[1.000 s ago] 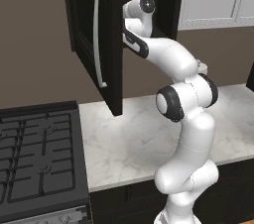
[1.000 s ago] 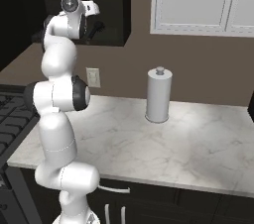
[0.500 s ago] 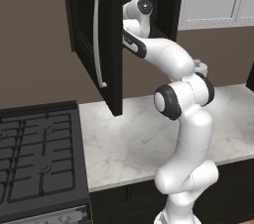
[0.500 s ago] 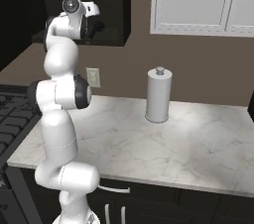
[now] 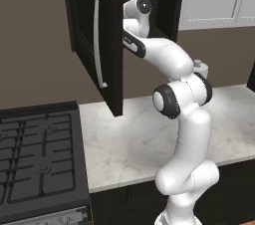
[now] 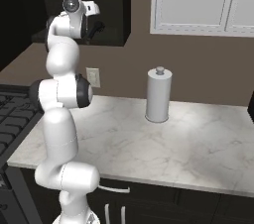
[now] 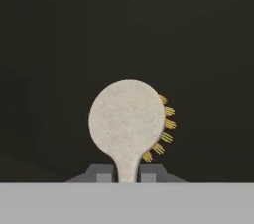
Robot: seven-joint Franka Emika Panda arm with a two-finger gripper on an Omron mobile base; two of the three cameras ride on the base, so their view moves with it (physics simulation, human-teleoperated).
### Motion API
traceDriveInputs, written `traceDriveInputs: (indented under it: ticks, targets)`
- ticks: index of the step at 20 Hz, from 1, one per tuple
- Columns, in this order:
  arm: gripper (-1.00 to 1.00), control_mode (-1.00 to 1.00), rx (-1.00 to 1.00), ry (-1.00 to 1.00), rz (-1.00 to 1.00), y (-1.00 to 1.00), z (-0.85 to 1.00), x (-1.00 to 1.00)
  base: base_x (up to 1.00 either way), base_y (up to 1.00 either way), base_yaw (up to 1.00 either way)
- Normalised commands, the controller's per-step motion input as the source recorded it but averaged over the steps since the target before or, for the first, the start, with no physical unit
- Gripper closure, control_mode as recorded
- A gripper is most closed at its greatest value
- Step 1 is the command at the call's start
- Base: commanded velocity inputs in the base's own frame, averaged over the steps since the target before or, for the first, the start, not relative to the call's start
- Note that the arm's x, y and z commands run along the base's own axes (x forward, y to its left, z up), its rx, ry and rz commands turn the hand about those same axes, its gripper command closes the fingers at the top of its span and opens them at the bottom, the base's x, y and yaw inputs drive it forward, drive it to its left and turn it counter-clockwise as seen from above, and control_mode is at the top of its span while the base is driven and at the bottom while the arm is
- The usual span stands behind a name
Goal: Pick up the dish brush and dish brush from the sink, and place them back in the cabinet, and close the cabinet door.
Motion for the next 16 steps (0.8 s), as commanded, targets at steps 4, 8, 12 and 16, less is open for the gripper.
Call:
traceDriveInputs:
  ticks: [4,8,12,16]
  targets:
    - [-1.00,-1.00,0.00,0.00,0.00,0.05,-0.01,0.11,0.00,0.00,0.00]
    - [-1.00,-1.00,0.00,0.00,0.00,0.01,0.00,0.01,0.00,0.00,0.00]
    - [-1.00,-1.00,0.00,0.00,0.00,0.00,0.00,0.00,0.00,0.00,0.00]
    - [-1.00,-1.00,0.00,0.00,0.00,0.00,0.00,0.00,0.00,0.00,0.00]
